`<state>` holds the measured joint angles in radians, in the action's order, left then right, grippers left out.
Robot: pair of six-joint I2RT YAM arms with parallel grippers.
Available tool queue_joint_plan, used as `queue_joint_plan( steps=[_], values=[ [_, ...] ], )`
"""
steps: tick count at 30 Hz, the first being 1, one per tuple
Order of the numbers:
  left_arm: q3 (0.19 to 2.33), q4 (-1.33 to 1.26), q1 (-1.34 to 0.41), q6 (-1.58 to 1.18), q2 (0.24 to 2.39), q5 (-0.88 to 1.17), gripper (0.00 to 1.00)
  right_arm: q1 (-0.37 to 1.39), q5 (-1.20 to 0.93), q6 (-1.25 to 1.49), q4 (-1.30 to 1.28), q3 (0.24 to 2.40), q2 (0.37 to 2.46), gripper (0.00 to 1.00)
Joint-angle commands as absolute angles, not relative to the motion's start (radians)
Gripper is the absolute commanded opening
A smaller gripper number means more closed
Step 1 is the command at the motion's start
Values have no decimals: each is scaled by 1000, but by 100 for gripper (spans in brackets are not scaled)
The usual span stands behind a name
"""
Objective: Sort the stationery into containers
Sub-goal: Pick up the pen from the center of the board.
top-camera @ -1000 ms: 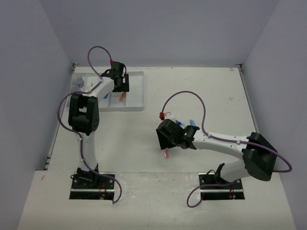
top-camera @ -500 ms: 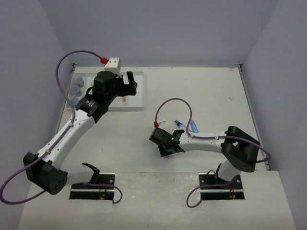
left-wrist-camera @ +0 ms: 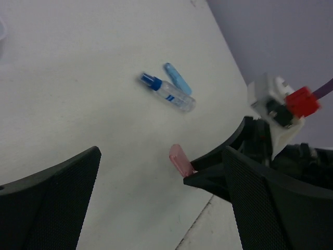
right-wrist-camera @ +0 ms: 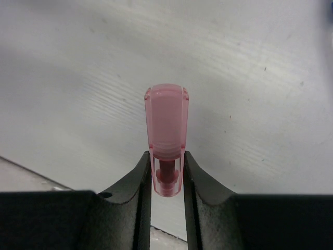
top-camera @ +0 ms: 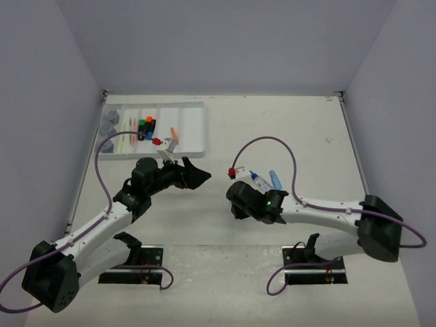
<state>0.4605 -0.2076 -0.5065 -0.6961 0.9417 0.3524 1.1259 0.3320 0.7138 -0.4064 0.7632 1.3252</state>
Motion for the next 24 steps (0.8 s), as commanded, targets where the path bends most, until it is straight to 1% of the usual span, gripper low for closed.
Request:
queue_joint_plan(
  steps=[1, 4, 8, 9, 11, 13, 14, 19, 20, 21, 22, 24],
  values=[
    [402, -619, -573, -875, 936, 471, 100, 1132, 446, 600, -216, 746, 1127, 0],
    [416, -665, -639, -884, 980, 440, 99, 1134, 445, 583, -183, 755, 1089, 0],
    [436, -687, -685, -882, 1037, 388, 92, 1134, 414, 569, -161, 764, 1058, 0],
    [440, -689, -696, -877, 1046, 370, 89, 1135, 407, 572, -157, 765, 1054, 0],
    [453, -686, -709, -873, 1070, 351, 74, 1142, 419, 579, -154, 766, 1045, 0],
    [463, -679, -717, -874, 1093, 340, 64, 1150, 430, 581, -154, 768, 1037, 0],
    [467, -670, -722, -874, 1105, 329, 62, 1153, 441, 581, -158, 771, 1030, 0],
    [484, -667, -742, -863, 1140, 307, 61, 1164, 428, 566, -142, 776, 1018, 0],
    [491, -679, -747, -859, 1147, 309, 56, 1169, 422, 561, -134, 776, 1021, 0],
    [497, -692, -750, -856, 1151, 312, 47, 1174, 419, 556, -128, 777, 1025, 0],
    [504, -700, -752, -854, 1155, 314, 35, 1177, 420, 553, -125, 778, 1031, 0],
    [514, -717, -755, -849, 1166, 324, 23, 1178, 420, 550, -119, 781, 1034, 0]
  ],
)
